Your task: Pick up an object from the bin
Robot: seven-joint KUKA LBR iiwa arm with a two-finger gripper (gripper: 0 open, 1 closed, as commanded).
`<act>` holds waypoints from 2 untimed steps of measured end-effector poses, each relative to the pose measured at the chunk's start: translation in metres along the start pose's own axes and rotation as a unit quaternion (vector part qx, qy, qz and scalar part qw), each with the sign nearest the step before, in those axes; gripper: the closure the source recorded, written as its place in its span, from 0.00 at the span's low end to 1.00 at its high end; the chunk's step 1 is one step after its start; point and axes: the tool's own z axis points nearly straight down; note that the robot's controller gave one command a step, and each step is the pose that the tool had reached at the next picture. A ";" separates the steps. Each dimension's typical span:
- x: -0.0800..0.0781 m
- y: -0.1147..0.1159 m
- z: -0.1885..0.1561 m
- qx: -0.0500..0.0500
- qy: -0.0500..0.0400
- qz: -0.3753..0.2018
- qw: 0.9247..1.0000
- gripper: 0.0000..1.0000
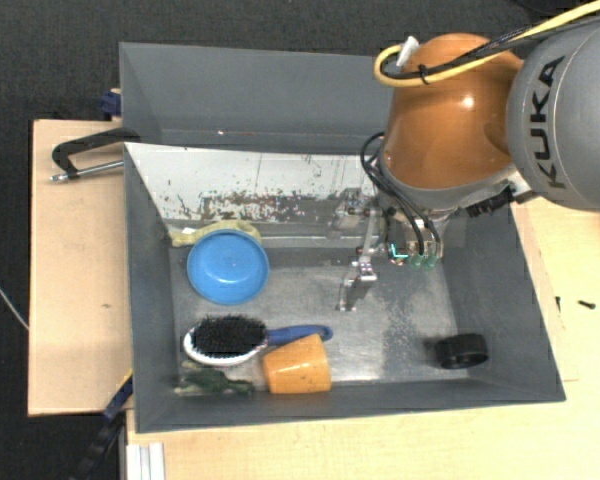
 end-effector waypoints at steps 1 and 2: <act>0.022 0.037 0.116 -0.003 -0.009 -0.089 0.996 0.00; 0.020 0.039 0.118 -0.005 -0.020 -0.093 0.995 0.00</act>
Offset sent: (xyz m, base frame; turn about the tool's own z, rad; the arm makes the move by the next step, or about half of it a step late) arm -0.0268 0.0324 -0.1204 -0.1771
